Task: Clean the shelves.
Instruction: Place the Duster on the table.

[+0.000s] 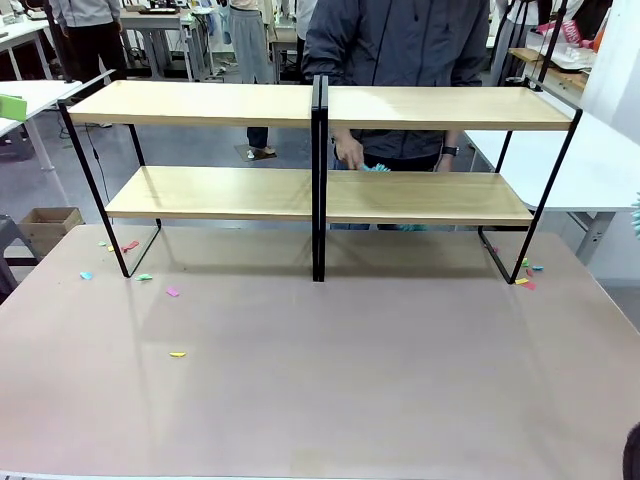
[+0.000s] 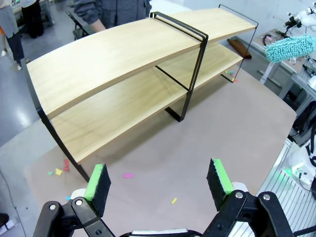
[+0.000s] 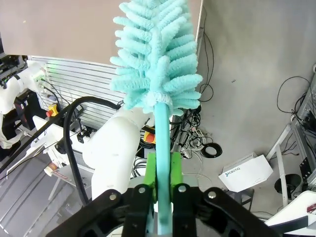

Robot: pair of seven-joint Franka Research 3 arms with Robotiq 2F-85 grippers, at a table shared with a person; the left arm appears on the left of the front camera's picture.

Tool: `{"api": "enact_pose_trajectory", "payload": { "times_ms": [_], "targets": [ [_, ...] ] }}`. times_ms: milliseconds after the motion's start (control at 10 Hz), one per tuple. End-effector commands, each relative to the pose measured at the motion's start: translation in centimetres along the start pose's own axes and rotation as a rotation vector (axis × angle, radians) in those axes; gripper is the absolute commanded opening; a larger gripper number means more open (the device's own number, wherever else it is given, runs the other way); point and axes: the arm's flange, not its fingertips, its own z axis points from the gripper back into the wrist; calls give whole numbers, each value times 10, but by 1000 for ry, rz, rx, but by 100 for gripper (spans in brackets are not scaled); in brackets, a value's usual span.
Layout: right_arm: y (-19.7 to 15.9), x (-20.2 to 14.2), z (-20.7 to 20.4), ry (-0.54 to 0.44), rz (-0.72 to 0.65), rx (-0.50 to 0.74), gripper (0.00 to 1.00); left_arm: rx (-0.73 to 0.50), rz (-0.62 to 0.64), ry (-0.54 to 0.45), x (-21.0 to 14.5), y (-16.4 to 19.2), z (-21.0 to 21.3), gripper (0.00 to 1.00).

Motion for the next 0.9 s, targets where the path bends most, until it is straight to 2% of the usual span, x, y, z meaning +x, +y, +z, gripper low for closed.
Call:
{"api": "enact_pose_trajectory", "payload": {
  "times_ms": [0,700,800],
  "targets": [
    [-1,-4,2,1,18,7,13,-9,1,-6,0,1,-1,100],
    [0,0,0,0,1,0,13,0,0,0,0,0,0,100],
    [21,0,-7,62,116,-5,13,-159,25,-21,15,-11,7,100]
  ]
}}
